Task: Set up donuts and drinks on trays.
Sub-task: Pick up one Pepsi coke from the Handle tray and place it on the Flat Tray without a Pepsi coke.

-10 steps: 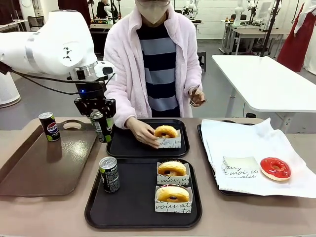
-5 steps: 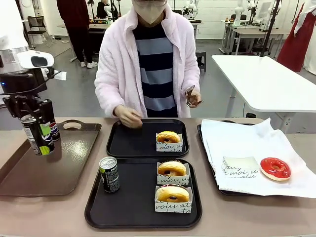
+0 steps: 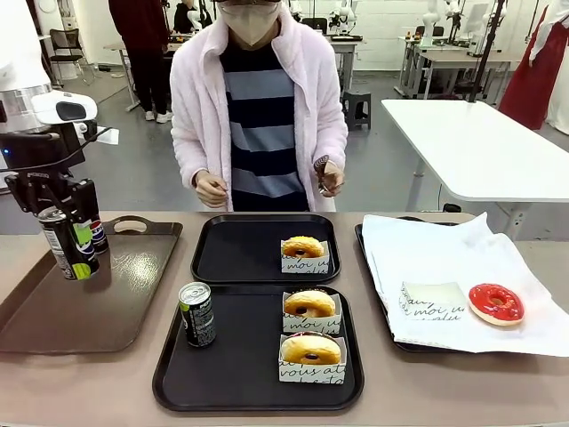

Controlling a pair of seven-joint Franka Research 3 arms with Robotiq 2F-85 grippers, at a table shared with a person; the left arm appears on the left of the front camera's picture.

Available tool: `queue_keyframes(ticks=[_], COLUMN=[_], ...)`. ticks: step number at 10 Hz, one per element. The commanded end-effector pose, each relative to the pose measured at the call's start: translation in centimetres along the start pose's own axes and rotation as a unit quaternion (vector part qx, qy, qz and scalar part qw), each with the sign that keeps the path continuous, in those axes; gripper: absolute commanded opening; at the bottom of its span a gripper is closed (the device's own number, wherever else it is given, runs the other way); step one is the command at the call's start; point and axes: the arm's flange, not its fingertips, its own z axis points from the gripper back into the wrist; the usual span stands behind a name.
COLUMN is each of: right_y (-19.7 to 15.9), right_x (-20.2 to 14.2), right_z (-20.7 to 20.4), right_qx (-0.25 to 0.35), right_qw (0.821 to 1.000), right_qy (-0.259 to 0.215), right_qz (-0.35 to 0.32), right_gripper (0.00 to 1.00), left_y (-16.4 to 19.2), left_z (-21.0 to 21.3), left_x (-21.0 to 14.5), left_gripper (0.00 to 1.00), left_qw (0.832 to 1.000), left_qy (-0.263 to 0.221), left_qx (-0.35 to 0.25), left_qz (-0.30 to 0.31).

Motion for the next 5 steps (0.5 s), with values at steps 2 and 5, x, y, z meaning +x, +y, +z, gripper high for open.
queue_keyframes(ticks=[2,5], right_y=[-0.01,-0.01], right_x=[0.21,0.21], right_z=[0.10,0.10], right_qx=[0.012,0.012], right_qw=[1.000,1.000], right_qy=[-0.004,-0.004], right_qz=[0.006,0.006], right_gripper=[1.00,1.00], left_y=[0.03,0.03], left_z=[0.16,0.16], left_x=[-0.09,-0.09], left_gripper=[0.58,0.58], left_qw=[1.000,1.000], left_qy=[0.002,0.002], left_qx=[-0.001,-0.001], left_qz=[-0.008,-0.008])
